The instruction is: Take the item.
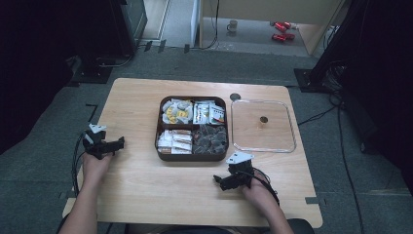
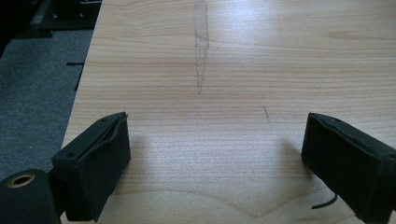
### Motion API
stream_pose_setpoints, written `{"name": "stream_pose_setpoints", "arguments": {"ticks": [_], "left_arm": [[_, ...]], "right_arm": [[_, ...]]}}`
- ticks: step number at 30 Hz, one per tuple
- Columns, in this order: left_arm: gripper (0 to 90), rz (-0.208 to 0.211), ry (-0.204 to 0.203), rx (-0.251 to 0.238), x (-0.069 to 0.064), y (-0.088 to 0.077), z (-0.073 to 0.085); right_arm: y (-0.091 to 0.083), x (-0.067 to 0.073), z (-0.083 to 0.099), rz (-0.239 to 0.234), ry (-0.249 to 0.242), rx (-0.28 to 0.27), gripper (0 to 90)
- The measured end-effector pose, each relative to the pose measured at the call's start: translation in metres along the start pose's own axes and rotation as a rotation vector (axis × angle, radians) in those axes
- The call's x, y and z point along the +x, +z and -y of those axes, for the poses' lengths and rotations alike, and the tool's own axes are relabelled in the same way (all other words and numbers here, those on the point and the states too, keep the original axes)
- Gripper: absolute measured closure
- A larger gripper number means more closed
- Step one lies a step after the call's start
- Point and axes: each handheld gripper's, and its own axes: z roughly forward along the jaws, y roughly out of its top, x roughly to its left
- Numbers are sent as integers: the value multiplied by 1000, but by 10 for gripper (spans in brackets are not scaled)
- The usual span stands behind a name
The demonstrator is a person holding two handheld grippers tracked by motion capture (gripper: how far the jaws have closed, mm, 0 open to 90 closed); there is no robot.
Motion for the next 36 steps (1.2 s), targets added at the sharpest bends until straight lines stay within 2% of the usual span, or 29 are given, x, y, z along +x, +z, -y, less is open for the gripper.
{"name": "stream_pose_setpoints", "arguments": {"ticks": [13, 17, 18, 20, 21, 25, 29, 31, 36], "left_arm": [[82, 12, 12, 0, -3, 1, 0], [89, 22, 24, 27, -3, 0, -4], [106, 33, 34, 29, -4, 0, -5], [214, 63, 63, 34, -5, -2, -7], [237, 65, 62, 38, -6, -2, -8], [290, 102, 97, 72, -9, -2, -13], [310, 155, 90, 59, -12, -5, -18], [321, 161, 111, 36, -15, -8, -20], [347, 195, 207, 10, -26, -14, -25]], "right_arm": [[0, 0, 0, 0, 1, -1, 0], [0, 0, 0, 0, 1, -1, 0], [0, 0, 0, 0, 1, -1, 0], [0, 0, 0, 0, 1, -1, 0], [0, 0, 0, 0, 1, -1, 0], [-1, 1, 1, 0, 3, -1, 0], [-1, 1, 1, 1, 2, 0, 0], [-1, 1, 1, 1, 2, -1, 0], [-1, 1, 1, 1, 2, 0, 0]]}}
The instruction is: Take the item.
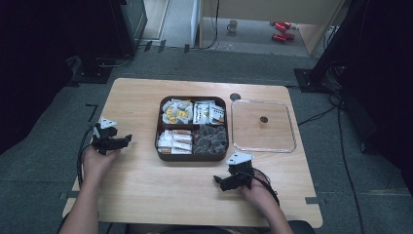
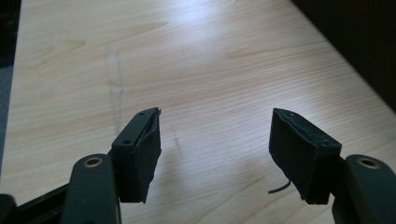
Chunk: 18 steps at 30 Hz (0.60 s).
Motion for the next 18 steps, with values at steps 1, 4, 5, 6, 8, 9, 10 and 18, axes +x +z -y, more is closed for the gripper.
{"name": "stream_pose_setpoints", "arguments": {"ticks": [1, 4, 5, 6, 8, 9, 10, 18], "left_arm": [[355, 10, 3, -1, -3, -1, -2], [363, 47, 16, -15, -8, -3, -7], [364, 57, 19, -23, -10, -3, -9], [365, 65, 23, -33, -12, -5, -10], [380, 81, 32, -49, -15, -7, -12], [388, 90, 36, -57, -17, -8, -13], [394, 98, 42, -61, -18, -9, -14], [426, 172, 84, -82, -31, -14, -27]], "right_arm": [[0, 0, 0, 0, 0, 0, 0], [0, 0, 0, 0, 0, 0, 0], [0, 0, 0, 0, 0, 0, 0], [0, 0, 0, 0, 0, 0, 0], [0, 0, 0, 0, 0, 0, 0], [0, 0, 0, 0, 0, 0, 0], [0, 0, 0, 0, 0, 0, 0], [0, 0, 0, -1, 0, 0, 0]]}}
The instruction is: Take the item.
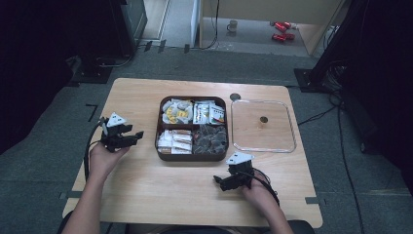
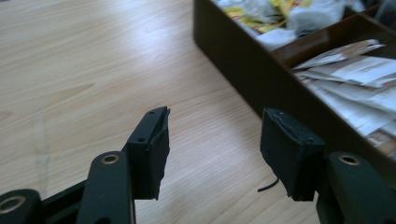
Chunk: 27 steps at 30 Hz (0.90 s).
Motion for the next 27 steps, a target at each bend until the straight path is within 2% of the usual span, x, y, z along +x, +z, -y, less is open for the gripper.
{"name": "stream_pose_setpoints", "arguments": {"ticks": [4, 8, 12, 15, 18, 24, 27], "left_arm": [[444, 21, 28, 4, -6, 1, -6], [471, 57, 24, -5, -11, 0, -12], [490, 70, 41, -17, -17, -1, -19], [497, 90, 48, -2, -22, 0, -23], [506, 98, 75, 0, -27, -1, -25], [521, 120, 92, -17, -32, -1, -36], [521, 132, 115, -14, -35, 1, -41]], "right_arm": [[0, 0, 0, 0, 0, 0, 0], [0, 0, 0, 0, 0, 0, 0], [0, 0, 0, 0, -1, 0, 0], [0, 0, 0, 0, 0, 0, 0], [0, 0, 0, 0, -1, 0, 0], [0, 0, 0, 0, -1, 0, 0], [0, 0, 0, 1, -2, 0, 0]]}}
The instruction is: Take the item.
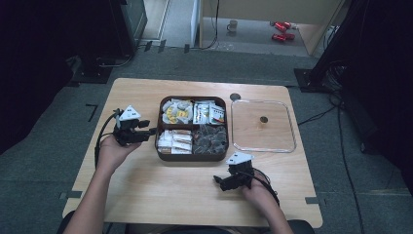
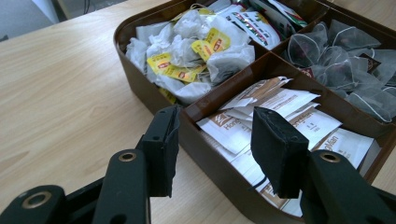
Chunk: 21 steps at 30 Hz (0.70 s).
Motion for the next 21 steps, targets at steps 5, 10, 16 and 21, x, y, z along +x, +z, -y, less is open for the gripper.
{"name": "stream_pose_setpoints", "arguments": {"ticks": [5, 10, 16, 21], "left_arm": [[538, 9, 4, -10, 0, 2, -8], [567, 20, 27, -9, -4, 8, -13], [624, 40, 53, 12, -9, 22, -15], [666, 47, 73, 44, -12, 36, -13]], "right_arm": [[0, 0, 0, -1, -1, 0, 0], [0, 0, 0, -2, -1, 0, 0], [0, 0, 0, -2, -1, 0, 0], [0, 0, 0, -2, -2, 0, 0]]}}
